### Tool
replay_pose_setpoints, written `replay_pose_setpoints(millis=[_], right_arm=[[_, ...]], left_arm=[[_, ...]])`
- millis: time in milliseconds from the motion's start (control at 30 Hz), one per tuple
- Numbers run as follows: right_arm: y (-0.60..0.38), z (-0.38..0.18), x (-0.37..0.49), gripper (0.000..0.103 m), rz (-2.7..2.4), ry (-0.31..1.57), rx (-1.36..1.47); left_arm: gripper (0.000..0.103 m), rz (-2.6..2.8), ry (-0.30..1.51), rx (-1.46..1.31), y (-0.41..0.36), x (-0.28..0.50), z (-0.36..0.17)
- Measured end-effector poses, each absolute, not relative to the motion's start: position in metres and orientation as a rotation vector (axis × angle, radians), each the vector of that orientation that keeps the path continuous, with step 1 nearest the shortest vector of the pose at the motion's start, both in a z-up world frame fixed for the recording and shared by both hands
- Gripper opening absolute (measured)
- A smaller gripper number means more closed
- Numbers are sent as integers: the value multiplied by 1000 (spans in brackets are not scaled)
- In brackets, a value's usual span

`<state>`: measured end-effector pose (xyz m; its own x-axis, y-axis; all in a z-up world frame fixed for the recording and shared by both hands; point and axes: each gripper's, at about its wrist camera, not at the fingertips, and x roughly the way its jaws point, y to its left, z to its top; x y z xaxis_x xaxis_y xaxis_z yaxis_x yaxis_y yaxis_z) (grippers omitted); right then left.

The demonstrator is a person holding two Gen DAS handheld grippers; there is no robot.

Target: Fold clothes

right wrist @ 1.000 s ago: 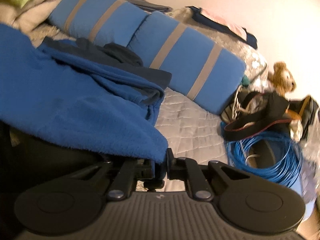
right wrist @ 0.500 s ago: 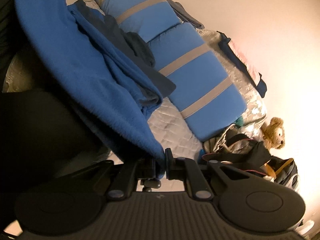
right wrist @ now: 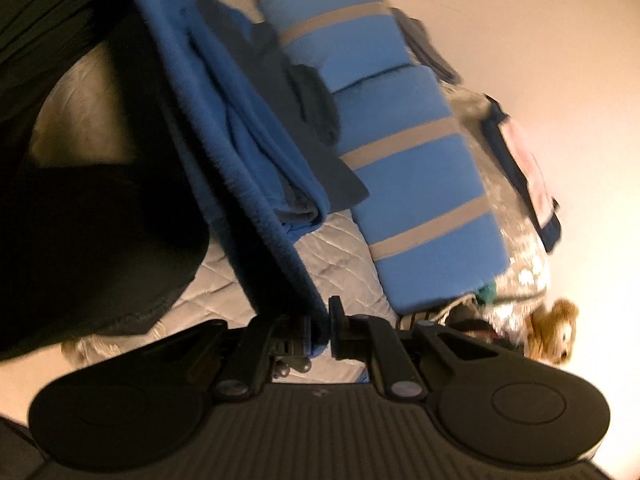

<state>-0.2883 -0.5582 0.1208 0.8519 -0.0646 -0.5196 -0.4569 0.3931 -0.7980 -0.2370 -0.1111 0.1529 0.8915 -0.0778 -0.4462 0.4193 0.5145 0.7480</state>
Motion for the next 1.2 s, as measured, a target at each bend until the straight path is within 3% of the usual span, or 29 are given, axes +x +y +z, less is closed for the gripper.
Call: replay_pose_setpoints(millis=[600,1200], right_arm=[[-562,163,-251,5,453,591,-1313],[-580,181,-186,5,658,823,-1141]], left_arm=[[17,-530,500,1318,-112,-218,167],[17,-765,706,1251,-109,-150,194]])
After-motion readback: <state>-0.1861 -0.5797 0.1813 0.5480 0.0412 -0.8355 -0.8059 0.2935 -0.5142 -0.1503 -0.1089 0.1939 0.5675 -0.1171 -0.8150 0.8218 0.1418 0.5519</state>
